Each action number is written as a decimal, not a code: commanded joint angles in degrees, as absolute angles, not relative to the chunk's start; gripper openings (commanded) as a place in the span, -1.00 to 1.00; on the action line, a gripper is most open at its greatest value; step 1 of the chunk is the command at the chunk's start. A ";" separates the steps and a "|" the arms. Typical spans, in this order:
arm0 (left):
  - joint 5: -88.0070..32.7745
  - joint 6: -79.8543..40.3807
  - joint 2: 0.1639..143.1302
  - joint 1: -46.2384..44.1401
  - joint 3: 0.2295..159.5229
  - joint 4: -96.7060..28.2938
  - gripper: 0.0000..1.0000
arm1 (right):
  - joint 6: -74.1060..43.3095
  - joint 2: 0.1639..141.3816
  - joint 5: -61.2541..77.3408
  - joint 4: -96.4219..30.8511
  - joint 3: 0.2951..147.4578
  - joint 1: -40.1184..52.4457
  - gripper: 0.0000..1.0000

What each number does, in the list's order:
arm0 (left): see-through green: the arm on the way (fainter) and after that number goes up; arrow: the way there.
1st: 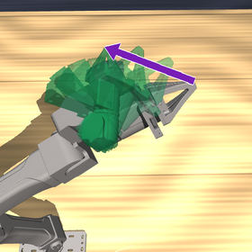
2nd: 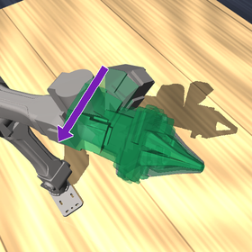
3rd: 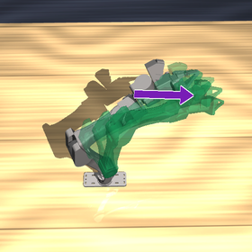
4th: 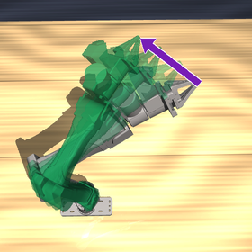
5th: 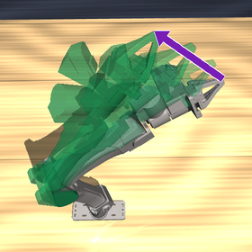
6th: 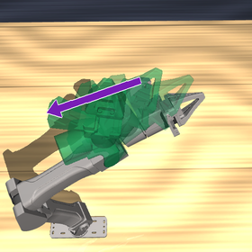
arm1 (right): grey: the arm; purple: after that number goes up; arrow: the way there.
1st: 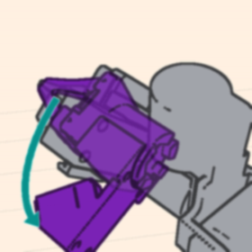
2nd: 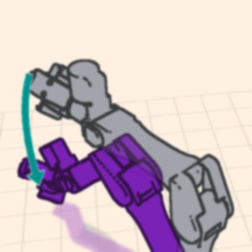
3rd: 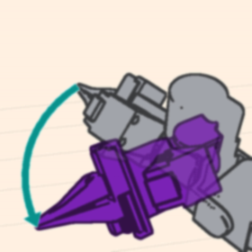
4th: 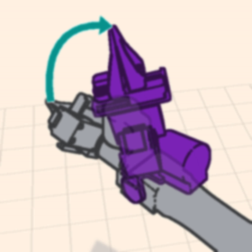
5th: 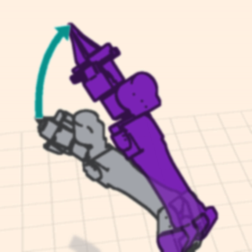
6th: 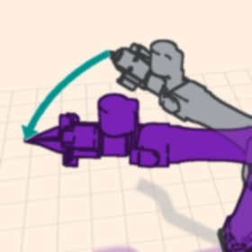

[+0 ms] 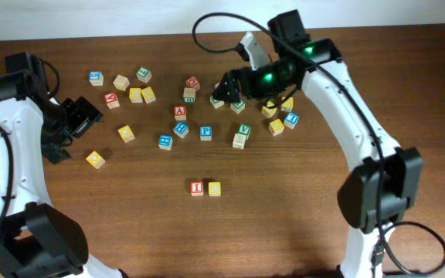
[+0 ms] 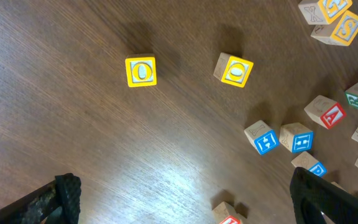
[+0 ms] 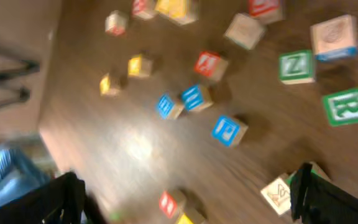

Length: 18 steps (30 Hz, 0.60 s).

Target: Spell out ICRA

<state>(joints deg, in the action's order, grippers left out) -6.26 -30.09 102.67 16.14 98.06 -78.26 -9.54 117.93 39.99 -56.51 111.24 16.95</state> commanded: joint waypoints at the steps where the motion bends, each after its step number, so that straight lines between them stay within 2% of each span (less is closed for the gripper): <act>1: -6.66 -30.81 101.89 15.97 98.50 -78.30 0.98 | -35.70 120.33 24.67 -55.00 112.55 17.34 0.93; 4: -6.66 -30.81 101.89 15.97 98.50 -78.30 0.98 | -47.51 120.51 6.68 -54.48 112.55 19.35 0.88; 6: -6.66 -30.81 101.89 15.99 98.50 -78.30 0.98 | -49.71 121.27 0.34 -53.60 112.55 20.58 0.87; 12: -6.66 -30.81 101.89 15.97 98.50 -78.30 0.98 | -50.92 127.22 -0.71 -48.84 112.53 22.50 0.84; 18: -6.66 -30.81 101.89 15.99 98.50 -78.30 0.98 | -53.89 133.47 -0.67 -45.19 112.53 23.40 0.71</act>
